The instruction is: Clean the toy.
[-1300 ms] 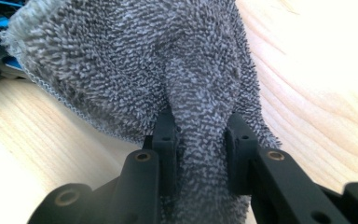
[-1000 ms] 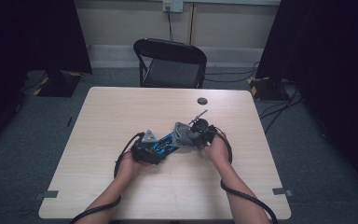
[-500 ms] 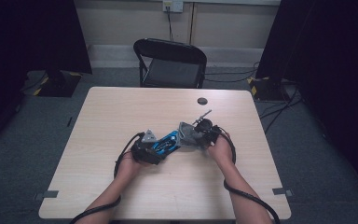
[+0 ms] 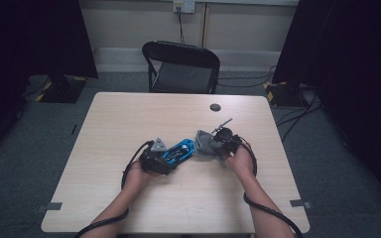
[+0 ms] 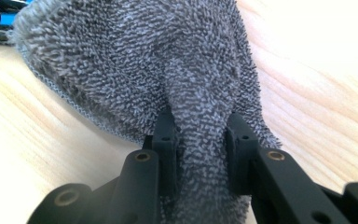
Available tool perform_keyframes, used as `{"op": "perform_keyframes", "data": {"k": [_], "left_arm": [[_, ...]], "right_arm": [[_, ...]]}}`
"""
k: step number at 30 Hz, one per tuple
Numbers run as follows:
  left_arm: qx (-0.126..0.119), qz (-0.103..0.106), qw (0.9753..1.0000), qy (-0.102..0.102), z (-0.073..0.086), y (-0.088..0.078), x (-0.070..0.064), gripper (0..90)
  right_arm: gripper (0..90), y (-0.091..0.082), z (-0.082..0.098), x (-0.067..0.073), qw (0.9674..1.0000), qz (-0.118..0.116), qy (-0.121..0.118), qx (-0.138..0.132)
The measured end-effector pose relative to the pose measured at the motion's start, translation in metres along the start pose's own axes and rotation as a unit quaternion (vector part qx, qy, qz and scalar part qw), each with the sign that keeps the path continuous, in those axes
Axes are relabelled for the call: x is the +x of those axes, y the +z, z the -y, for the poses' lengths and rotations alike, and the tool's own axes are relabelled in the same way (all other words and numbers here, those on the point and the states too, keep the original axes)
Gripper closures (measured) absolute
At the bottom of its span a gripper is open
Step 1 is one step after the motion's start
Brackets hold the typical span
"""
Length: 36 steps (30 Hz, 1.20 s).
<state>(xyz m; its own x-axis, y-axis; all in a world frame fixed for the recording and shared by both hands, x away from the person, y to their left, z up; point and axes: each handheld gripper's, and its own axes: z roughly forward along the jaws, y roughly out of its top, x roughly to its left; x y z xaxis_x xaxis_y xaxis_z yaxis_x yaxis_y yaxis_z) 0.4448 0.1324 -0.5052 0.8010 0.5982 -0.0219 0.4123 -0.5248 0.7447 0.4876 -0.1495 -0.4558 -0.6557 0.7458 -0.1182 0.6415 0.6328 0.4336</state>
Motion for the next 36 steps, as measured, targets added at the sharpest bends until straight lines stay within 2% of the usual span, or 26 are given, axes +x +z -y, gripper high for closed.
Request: {"op": "perform_keyframes", "data": {"k": [11,19,28,30,34,36], "left_arm": [[0.000,0.000,1.0000,0.000,0.000,0.000,0.000,24.2],[0.000,0.000,1.0000,-0.001,0.000,0.000,0.000,24.0],[0.004,-0.001,1.0000,-0.005,-0.001,0.001,-0.002,19.1],[0.007,-0.001,1.0000,-0.006,-0.002,0.001,-0.003,18.6],[0.009,0.002,0.9997,-0.022,-0.004,-0.002,-0.003,18.8],[0.006,0.004,0.9994,-0.032,-0.006,-0.006,-0.002,22.3]], "right_arm": [[69.6,-0.004,0.014,-0.007,1.0000,0.006,0.003,-0.002],[68.2,-0.010,0.023,-0.008,0.9999,0.010,-0.006,-0.005],[55.5,-0.010,0.029,-0.007,0.9997,0.013,-0.004,-0.022],[49.4,-0.011,0.031,-0.007,0.9995,0.012,-0.005,-0.028],[46.7,-0.014,0.033,-0.008,0.9991,0.007,-0.003,-0.042],[46.2,-0.015,0.034,-0.009,0.9989,0.001,-0.002,-0.047]]}}
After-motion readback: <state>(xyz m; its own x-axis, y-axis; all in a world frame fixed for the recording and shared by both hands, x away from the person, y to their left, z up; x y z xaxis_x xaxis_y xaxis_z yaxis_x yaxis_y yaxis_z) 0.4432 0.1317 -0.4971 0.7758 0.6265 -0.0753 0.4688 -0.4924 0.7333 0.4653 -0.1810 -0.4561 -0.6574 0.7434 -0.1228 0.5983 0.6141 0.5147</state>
